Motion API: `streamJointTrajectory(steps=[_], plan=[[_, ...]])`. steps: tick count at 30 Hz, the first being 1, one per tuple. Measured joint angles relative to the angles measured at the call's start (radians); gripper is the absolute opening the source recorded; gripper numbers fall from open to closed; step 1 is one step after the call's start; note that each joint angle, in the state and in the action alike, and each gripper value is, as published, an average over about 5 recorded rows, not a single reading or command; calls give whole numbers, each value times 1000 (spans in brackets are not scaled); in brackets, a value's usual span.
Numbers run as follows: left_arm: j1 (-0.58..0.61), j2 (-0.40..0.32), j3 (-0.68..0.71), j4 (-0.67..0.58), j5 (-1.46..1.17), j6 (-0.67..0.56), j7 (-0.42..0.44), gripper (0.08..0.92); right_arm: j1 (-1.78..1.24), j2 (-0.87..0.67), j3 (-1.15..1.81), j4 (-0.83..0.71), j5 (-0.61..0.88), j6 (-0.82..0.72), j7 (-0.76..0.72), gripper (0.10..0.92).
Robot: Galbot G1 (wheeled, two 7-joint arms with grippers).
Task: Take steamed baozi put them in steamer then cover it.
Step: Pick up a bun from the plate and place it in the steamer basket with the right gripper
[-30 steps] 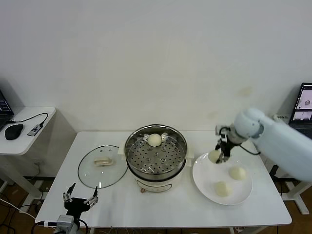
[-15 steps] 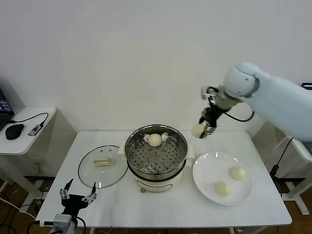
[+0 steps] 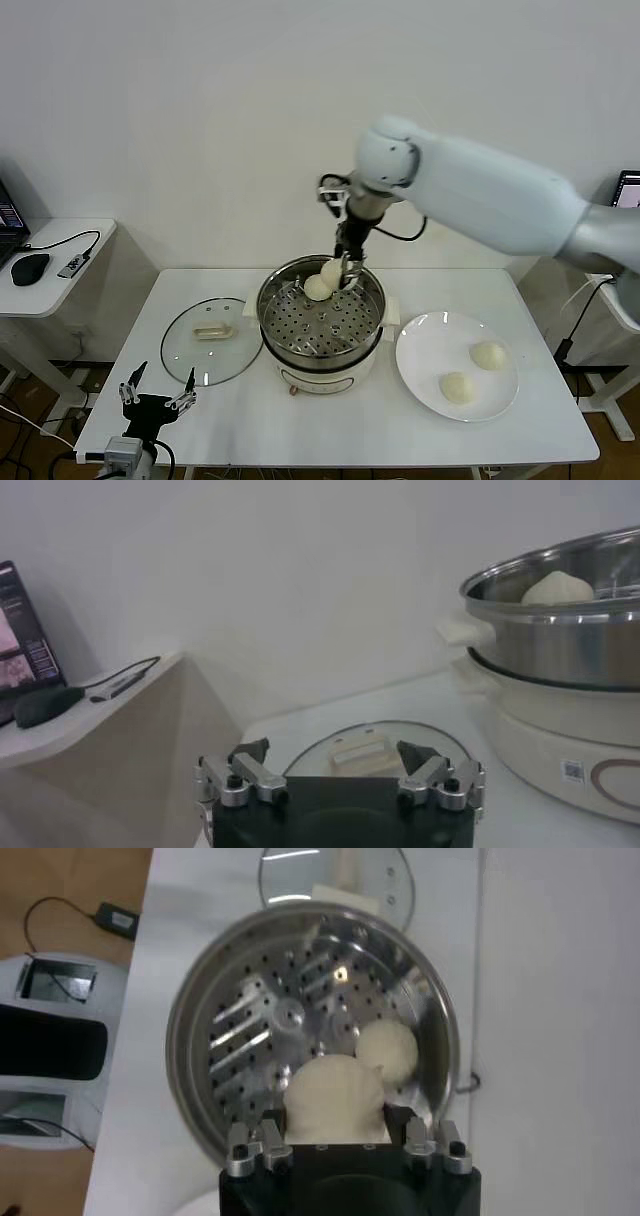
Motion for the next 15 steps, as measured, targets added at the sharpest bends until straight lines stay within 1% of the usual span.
streamJointTrajectory(steps=[8, 15], plan=[[-8, -2, 7, 11, -2, -1, -1, 823, -61, 108, -3, -88, -33, -1, 19, 604], [-12, -1, 11, 25, -4, -3, -2, 823, -123, 170, 10, -147, -69, -1, 50, 607]])
